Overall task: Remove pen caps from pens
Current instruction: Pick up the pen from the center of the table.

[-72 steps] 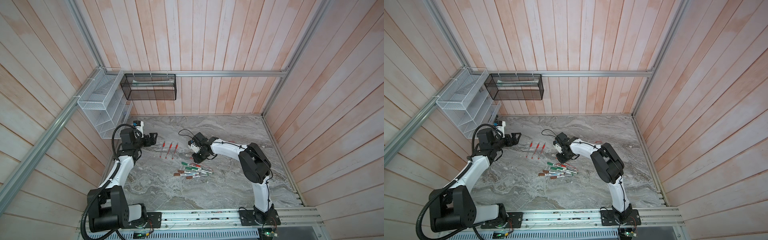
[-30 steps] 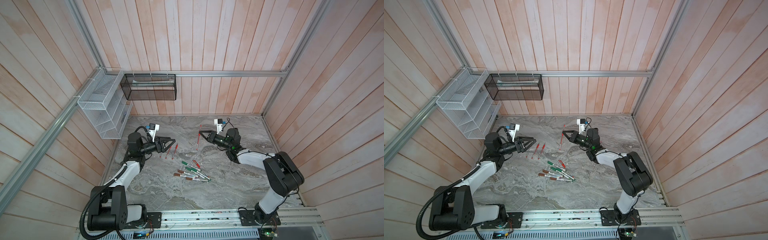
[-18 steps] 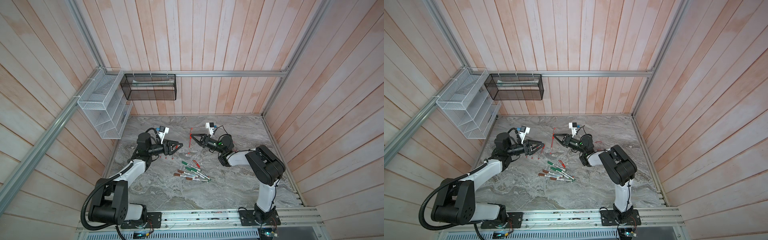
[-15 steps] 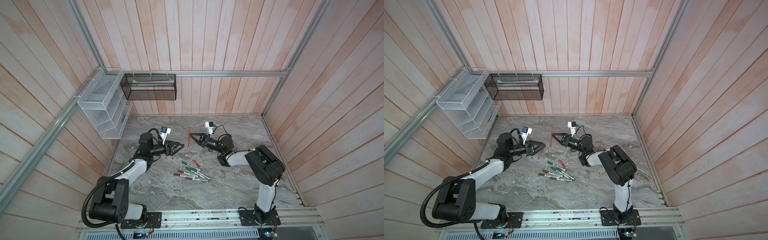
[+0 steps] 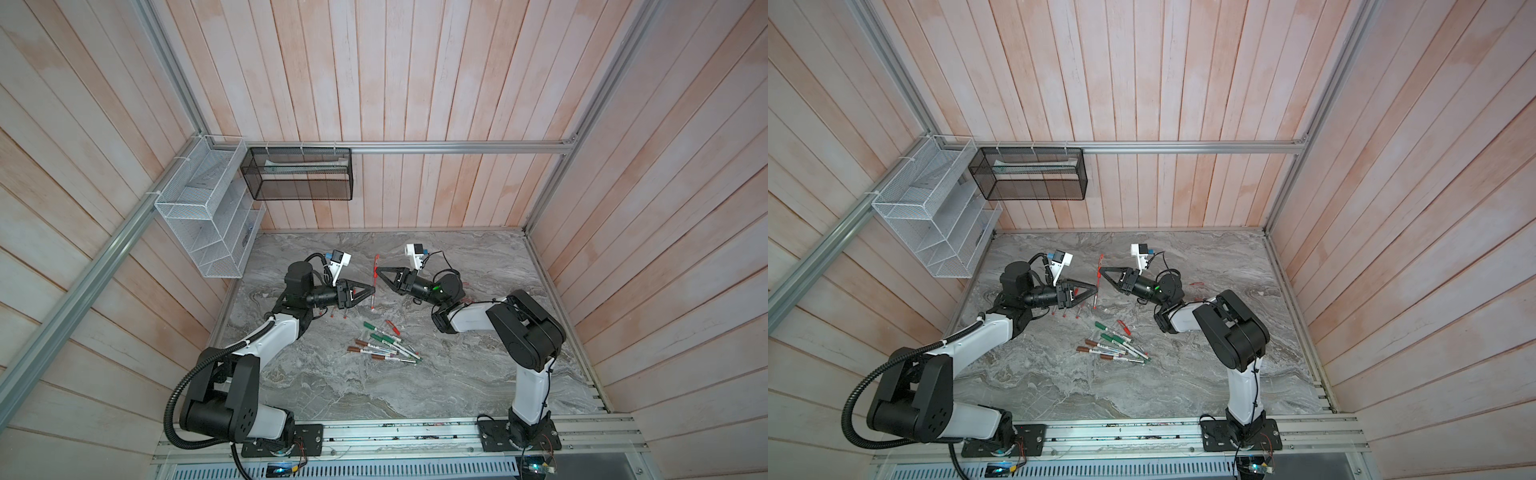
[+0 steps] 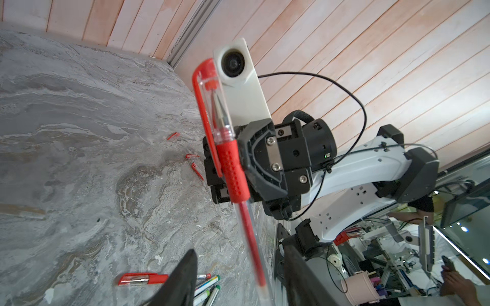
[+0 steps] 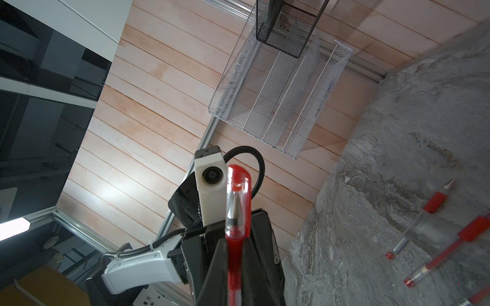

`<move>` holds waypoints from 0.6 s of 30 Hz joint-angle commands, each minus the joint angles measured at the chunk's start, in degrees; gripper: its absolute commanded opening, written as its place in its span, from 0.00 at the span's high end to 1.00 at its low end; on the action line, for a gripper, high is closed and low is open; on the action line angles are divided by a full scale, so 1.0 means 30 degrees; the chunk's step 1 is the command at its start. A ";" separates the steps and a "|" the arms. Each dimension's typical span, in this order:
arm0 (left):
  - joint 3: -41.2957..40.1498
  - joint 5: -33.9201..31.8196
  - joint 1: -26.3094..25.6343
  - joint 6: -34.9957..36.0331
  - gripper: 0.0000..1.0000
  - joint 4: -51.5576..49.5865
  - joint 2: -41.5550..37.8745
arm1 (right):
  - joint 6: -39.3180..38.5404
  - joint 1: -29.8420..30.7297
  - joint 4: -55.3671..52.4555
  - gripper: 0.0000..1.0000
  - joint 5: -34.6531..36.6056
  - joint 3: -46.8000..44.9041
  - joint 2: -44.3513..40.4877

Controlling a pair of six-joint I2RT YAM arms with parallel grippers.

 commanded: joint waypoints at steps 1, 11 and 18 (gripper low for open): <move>0.0564 -0.0150 -0.0212 -0.0047 0.52 0.0076 0.0266 | -0.0403 0.0331 0.0123 1.00 0.0088 0.0543 0.0395; 0.0696 -0.0538 -0.0451 0.0849 0.87 -0.1075 0.0035 | -0.0694 0.0508 -0.0177 1.00 -0.0169 0.0898 0.0423; 0.1542 -0.1741 -0.0464 0.3876 0.91 -0.4525 -0.0199 | -0.1775 -0.0299 -0.1975 0.84 0.0195 -0.0643 -0.1205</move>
